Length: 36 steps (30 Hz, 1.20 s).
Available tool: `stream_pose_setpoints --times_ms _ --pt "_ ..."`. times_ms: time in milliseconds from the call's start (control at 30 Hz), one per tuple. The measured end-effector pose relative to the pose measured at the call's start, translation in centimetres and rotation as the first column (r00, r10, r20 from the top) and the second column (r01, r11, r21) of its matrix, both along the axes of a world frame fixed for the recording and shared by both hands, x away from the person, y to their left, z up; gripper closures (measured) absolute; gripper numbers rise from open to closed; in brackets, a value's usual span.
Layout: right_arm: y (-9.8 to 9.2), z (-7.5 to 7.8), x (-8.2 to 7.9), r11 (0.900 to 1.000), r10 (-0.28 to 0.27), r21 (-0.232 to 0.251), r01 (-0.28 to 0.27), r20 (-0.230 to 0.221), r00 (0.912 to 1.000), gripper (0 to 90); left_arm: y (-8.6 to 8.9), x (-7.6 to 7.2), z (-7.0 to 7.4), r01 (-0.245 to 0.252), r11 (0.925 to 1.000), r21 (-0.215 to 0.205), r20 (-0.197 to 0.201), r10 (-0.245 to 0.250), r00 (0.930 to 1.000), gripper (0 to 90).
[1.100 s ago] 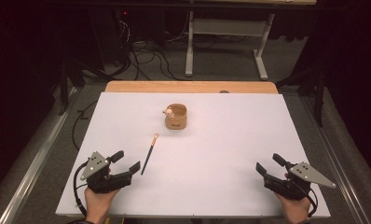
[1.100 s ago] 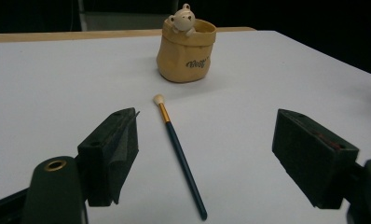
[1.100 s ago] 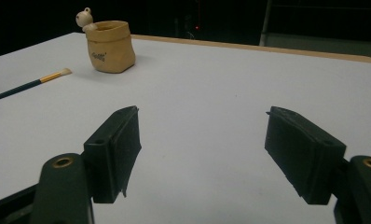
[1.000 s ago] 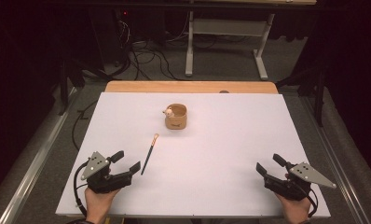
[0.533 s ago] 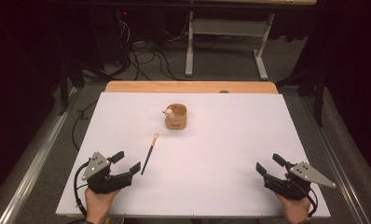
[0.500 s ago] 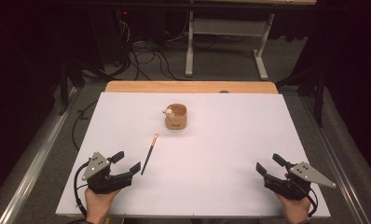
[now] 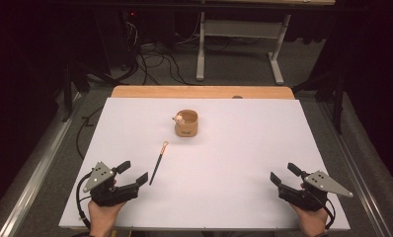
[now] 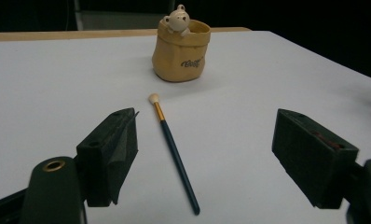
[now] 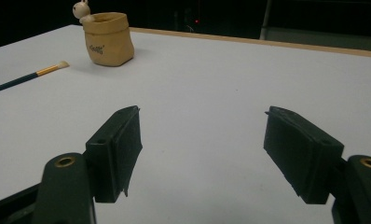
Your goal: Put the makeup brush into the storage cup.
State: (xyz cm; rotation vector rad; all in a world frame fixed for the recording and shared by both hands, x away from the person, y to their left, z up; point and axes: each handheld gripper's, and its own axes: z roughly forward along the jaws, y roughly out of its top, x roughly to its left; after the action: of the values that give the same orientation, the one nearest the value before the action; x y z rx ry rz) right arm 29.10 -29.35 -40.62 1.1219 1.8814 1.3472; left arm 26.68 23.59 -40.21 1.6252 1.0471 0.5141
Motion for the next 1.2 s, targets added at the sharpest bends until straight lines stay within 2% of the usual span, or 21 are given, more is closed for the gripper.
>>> stream_pose_setpoints --times_ms 67,400,467,700,1000,1200 --pt "0.0 0.0 0.0 1.000 0.001 0.002 -0.001 -0.001 1.0000 29.3 0.0 -0.2 0.0 -0.004 0.9999 0.011 0.002 0.004 1.0000 23.2" --pt "-0.1 0.0 0.1 1.000 0.005 0.003 -0.005 0.001 1.0000 29.3 -0.1 -0.3 0.5 -0.006 1.0000 -0.005 -0.001 0.006 1.0000 22.9" --pt "-0.1 0.0 0.0 1.000 0.005 0.004 -0.005 0.001 1.0000 29.3 -0.2 -0.2 0.6 -0.001 1.0000 0.000 -0.007 0.001 1.0000 22.6" --pt "-0.1 -0.1 0.1 1.000 0.000 0.008 0.000 0.000 1.0000 29.1 -0.6 -0.2 1.5 0.008 0.9998 0.018 0.010 -0.009 0.9999 22.5" --pt "-0.2 0.0 0.1 1.000 -0.014 0.010 0.014 0.000 0.9999 28.3 -1.2 0.3 2.1 0.039 0.9982 0.045 -0.003 -0.039 0.9992 22.4" --pt "0.0 0.0 0.1 1.000 -0.007 0.009 0.007 0.001 1.0000 28.3 -2.0 0.8 2.9 0.064 0.9964 0.056 0.009 -0.065 0.9978 22.4"
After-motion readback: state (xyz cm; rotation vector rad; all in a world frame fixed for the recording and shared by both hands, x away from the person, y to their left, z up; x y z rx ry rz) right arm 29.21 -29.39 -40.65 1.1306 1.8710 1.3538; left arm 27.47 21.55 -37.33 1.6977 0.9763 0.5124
